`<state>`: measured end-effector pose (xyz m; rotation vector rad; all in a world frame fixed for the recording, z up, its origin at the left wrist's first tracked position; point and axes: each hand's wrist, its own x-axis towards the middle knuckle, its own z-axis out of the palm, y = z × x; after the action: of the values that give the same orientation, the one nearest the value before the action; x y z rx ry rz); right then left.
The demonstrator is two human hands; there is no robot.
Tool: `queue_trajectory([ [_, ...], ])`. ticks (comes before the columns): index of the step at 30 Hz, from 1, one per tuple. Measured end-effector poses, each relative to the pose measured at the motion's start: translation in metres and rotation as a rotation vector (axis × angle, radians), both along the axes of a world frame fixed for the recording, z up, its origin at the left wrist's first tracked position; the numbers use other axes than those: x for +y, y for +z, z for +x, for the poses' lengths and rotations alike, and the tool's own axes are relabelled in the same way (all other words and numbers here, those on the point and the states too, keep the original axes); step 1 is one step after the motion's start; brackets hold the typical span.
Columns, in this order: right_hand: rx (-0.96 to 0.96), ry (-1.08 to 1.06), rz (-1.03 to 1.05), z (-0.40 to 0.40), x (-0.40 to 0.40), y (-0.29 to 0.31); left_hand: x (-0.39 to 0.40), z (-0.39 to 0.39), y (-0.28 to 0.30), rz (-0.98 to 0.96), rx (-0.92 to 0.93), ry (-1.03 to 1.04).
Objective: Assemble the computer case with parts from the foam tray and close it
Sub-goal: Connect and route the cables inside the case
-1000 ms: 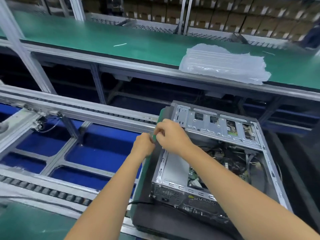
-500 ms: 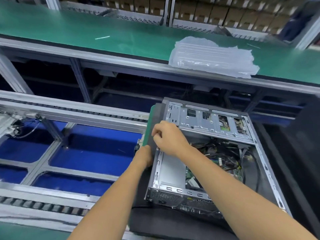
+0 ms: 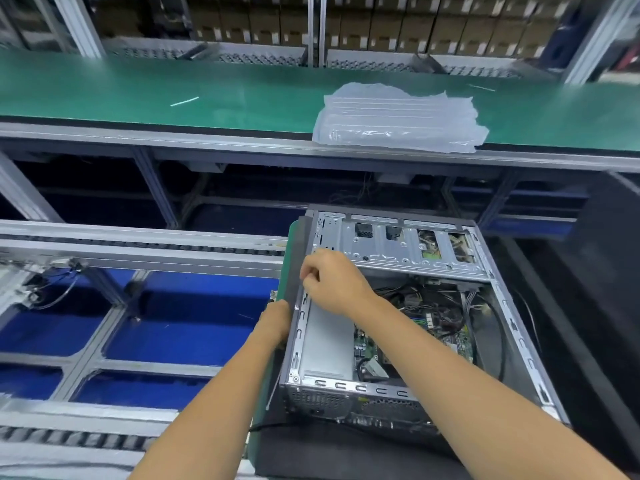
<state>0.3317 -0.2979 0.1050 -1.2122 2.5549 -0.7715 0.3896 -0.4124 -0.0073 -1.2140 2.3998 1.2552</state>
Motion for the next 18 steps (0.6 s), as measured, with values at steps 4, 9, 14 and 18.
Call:
queue_trajectory([
  [4, 0.007, 0.005, -0.012, -0.002, 0.002, 0.004, 0.002, 0.001, -0.002, -0.101, -0.023, -0.012],
  [9, 0.015, 0.004, -0.02, -0.002, 0.005, 0.003, 0.0, 0.002, -0.006, -0.04, 0.062, 0.01],
  [14, 0.0, -0.023, -0.048, -0.007, 0.017, 0.003, 0.0, 0.0, -0.007, -0.087, 0.006, -0.114],
  [18, -0.019, -0.033, -0.069, -0.012, 0.029, 0.008, -0.01, -0.002, 0.008, -0.294, -0.093, -0.255],
])
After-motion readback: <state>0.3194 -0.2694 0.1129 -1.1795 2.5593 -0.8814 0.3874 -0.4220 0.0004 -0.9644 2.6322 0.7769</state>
